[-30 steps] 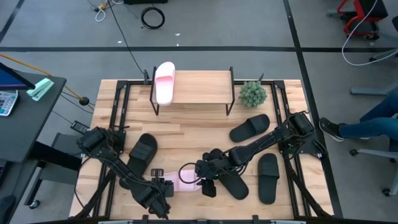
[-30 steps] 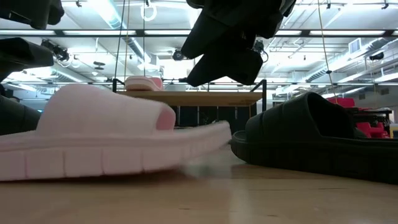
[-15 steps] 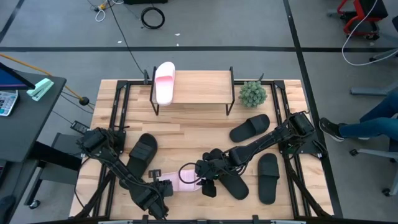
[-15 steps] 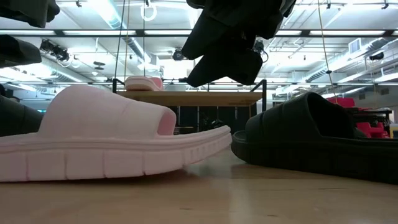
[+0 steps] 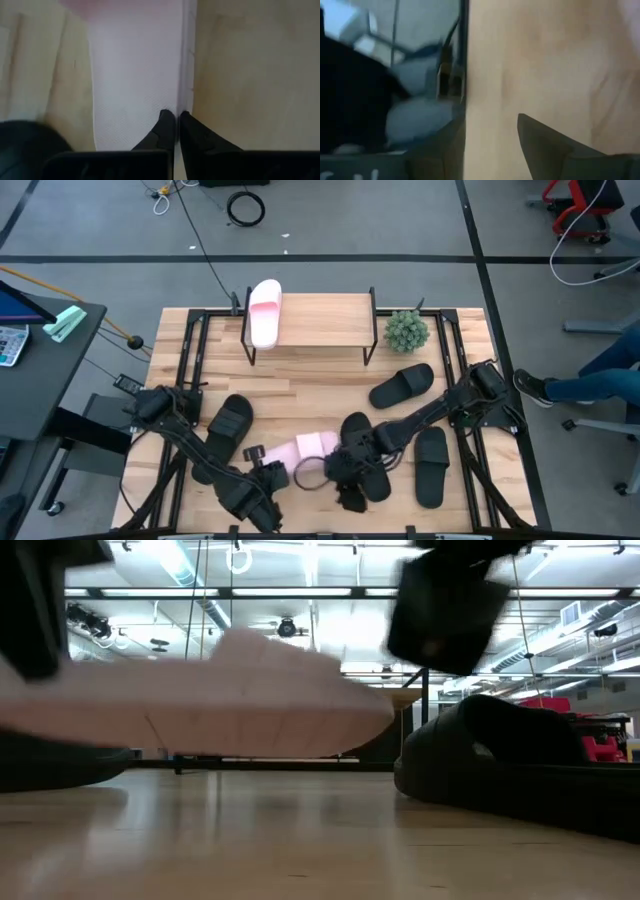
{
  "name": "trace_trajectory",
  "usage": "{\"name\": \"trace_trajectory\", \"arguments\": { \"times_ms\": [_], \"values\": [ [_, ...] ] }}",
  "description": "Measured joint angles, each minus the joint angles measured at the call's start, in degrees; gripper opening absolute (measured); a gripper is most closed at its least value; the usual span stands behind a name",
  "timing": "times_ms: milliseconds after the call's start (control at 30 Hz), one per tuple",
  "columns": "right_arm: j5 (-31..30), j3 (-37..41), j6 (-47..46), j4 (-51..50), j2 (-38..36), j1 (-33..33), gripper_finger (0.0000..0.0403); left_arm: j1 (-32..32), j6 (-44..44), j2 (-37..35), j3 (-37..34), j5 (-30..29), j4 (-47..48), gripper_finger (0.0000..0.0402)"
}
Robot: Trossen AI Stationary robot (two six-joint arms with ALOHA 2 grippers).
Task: Pick and place slides into the shelf
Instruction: Put the pink slipper on the shelf
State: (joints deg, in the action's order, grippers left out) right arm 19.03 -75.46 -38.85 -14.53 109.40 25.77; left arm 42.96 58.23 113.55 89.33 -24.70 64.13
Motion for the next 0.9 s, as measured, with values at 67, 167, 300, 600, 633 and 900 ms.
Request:
{"name": "trace_trajectory", "arguments": {
  "times_ms": [67,167,300,600,633,900],
  "values": [
    [0.93,0.00,-0.07,-0.93,-0.71,1.90,0.0185,-0.92,0.87,-0.04,3.49,-0.06,3.54,0.0013],
    [-0.22,0.00,0.98,-2.80,-1.74,4.94,0.0185,-2.05,1.78,-0.21,9.73,-0.69,8.24,0.0012],
    [-4.28,0.00,1.94,-3.30,-2.89,8.39,0.0185,-2.32,4.44,-0.23,19.03,-0.33,16.39,0.0012],
    [-11.19,-0.02,3.16,-3.58,-3.82,12.55,0.0185,-8.85,7.53,-1.60,31.27,-8.48,25.65,0.0014],
    [-11.23,-0.02,3.10,-3.76,-3.82,12.81,0.0185,-10.11,6.43,-1.91,31.31,-9.18,25.82,0.0012],
    [-11.50,-0.02,3.08,-4.39,-3.84,13.46,0.0185,-24.69,1.87,-1.92,31.18,-13.03,25.94,0.0021]
  ]
}}
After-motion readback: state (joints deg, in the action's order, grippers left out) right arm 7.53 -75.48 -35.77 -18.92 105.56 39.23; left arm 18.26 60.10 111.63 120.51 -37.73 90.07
